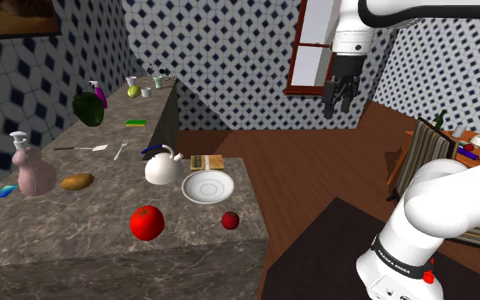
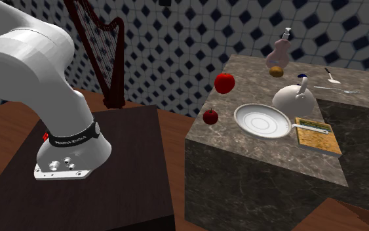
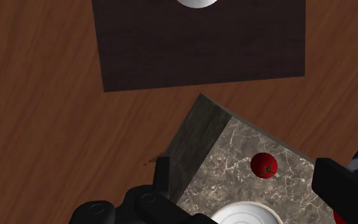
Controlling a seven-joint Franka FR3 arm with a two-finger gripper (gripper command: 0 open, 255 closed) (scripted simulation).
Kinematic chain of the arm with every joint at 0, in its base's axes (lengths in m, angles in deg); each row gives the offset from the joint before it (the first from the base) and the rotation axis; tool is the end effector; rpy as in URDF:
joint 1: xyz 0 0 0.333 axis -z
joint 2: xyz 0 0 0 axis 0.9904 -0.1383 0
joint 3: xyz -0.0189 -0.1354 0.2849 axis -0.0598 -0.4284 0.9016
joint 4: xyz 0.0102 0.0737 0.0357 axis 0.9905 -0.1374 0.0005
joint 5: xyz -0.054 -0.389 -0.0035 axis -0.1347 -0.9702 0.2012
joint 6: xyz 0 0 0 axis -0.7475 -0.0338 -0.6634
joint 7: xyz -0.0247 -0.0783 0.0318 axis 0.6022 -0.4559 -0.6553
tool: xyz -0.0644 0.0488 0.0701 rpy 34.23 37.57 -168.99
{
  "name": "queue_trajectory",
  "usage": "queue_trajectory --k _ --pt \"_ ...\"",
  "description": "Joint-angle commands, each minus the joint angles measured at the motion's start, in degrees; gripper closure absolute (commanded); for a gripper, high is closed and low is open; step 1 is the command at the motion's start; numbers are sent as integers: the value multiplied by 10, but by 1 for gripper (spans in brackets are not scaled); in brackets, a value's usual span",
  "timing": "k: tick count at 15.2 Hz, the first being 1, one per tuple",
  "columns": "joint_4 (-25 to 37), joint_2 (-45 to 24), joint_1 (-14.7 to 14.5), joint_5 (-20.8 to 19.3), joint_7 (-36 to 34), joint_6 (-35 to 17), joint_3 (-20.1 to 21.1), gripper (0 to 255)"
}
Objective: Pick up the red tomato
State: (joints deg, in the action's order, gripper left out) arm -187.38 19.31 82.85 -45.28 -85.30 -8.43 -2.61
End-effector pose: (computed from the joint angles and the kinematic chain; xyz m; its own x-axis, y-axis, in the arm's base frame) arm 0.2973 -0.0268 0.5857 0.9922 -0.0975 -0.0782 -0.0963 -0.9952 0.0194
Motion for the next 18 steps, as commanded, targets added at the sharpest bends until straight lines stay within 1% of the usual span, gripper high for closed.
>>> queue_trajectory --k 1,6,10,18 --pt "0 0 0 0 0 0 0 0" --pt "-28 -71 -11 17 -23 -77 18 0" --pt "-38 -138 -20 30 -40 -138 32 0" --pt "-22 -298 -36 49 -70 -250 57 0"
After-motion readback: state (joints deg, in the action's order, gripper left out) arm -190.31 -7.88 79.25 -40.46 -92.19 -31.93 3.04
